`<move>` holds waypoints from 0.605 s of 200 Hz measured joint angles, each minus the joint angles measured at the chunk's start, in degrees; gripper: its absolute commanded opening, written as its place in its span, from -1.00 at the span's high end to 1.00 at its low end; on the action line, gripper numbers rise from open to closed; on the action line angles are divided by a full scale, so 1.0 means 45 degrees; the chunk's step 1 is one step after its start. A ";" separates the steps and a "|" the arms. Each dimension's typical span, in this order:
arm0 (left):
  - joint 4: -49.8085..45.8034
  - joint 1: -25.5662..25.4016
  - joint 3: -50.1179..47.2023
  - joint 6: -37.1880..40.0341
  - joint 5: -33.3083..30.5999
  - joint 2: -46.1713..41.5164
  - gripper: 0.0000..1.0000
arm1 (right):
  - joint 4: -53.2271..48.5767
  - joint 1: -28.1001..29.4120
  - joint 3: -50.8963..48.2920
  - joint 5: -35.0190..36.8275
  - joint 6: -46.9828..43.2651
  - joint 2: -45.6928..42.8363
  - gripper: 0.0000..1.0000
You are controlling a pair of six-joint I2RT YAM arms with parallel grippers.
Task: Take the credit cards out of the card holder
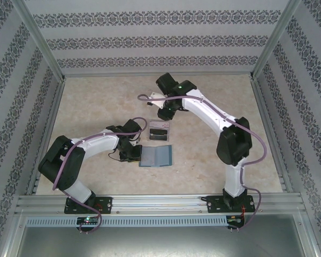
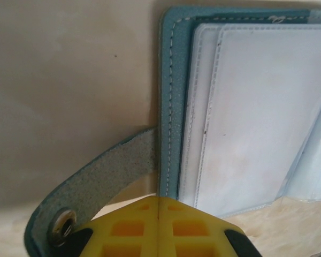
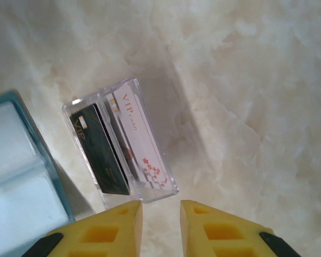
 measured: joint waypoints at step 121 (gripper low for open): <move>0.0389 -0.0092 -0.0005 -0.0107 0.0471 0.0146 0.89 | 0.5493 0.1617 -0.7655 -0.1112 1.0239 -0.4556 0.60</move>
